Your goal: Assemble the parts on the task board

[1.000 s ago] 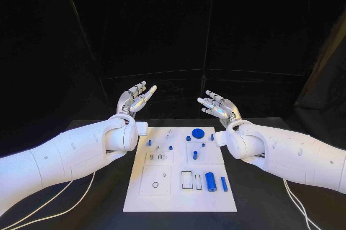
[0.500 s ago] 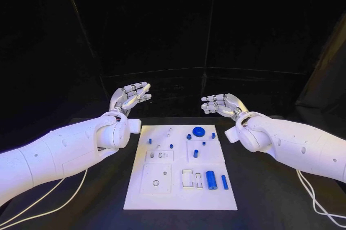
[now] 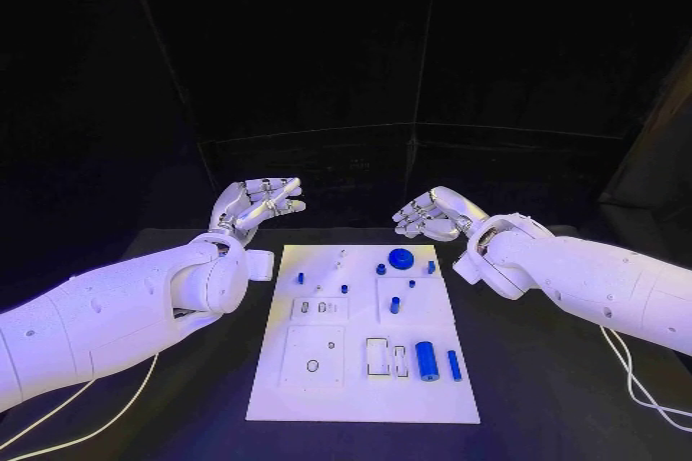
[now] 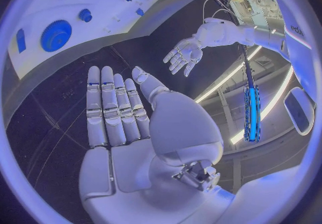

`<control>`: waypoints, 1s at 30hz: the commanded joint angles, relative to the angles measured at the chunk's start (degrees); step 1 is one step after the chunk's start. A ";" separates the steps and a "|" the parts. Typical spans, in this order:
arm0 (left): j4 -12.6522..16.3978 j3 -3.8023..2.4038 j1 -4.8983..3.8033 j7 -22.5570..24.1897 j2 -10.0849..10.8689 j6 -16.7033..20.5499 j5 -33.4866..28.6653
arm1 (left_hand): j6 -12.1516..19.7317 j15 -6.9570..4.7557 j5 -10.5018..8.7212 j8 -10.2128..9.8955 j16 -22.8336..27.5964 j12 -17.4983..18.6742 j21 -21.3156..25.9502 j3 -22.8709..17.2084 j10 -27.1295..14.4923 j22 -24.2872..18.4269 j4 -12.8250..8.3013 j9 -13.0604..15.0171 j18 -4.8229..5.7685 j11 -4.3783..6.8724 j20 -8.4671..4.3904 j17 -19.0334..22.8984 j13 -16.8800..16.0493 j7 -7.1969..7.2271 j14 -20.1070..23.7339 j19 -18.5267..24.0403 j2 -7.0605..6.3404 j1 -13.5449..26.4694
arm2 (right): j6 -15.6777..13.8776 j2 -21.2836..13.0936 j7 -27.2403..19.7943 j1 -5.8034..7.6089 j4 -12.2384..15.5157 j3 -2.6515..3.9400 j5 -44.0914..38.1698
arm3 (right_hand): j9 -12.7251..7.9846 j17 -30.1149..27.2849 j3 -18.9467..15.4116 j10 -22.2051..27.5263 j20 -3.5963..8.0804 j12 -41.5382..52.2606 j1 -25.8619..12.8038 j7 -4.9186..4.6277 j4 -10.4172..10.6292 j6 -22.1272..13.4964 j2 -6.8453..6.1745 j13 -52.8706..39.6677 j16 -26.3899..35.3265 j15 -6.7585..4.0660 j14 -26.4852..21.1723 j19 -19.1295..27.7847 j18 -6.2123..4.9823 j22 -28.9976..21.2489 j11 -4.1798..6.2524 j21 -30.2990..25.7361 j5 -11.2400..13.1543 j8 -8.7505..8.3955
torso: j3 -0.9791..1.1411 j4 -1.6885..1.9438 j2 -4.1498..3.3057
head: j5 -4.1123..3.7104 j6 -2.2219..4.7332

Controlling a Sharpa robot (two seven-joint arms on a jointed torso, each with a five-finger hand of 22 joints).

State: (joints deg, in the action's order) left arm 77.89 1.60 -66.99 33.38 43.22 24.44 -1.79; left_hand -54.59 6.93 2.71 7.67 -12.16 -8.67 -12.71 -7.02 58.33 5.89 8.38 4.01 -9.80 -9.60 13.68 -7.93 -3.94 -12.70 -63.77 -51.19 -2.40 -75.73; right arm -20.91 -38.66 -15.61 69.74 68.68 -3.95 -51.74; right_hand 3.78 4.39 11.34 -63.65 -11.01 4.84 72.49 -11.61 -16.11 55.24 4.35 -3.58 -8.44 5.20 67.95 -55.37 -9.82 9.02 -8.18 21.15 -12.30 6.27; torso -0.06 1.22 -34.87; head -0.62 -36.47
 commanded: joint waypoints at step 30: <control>11.94 -0.09 -0.22 -0.84 5.59 -3.96 4.31 | -1.45 -0.31 0.24 -1.54 1.13 1.45 0.10 0.09 2.26 -0.77 -2.45 -0.27 -0.77 0.23 -0.39 -1.20 0.13 0.14 -1.56 -1.91 1.06 -0.22 | 9.67 2.59 17.66 2.14 2.00 0.18 -37.19 | 0.06 23.55 3.54 -0.04 4.62 -0.60 -0.64 0.97 1.59 1.39 -6.08 -0.27 -32.73 -4.31 17.47 -11.83 1.24 31.26 1.75 39.93 0.18 -2.46 | -1.07 2.46 -6.60 | -2.61 1.01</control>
State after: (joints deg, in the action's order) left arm 89.66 1.58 -67.08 32.56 48.77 21.45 2.02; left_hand -55.71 6.36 2.71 6.46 -11.30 -7.50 -12.93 -6.89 60.41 5.18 6.39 3.81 -9.77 -9.31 13.23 -9.08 -3.89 -12.59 -65.33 -52.84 -1.56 -75.91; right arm -13.24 -36.15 0.70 71.71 70.60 -3.82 -86.74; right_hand 3.80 27.24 14.82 -64.06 -6.46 3.98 71.62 -10.64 -14.84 57.06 -1.50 -3.80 -40.34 0.52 83.84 -66.83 -9.74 39.30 -6.44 60.34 -12.47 3.77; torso -1.08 3.58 -41.12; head -3.23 -35.42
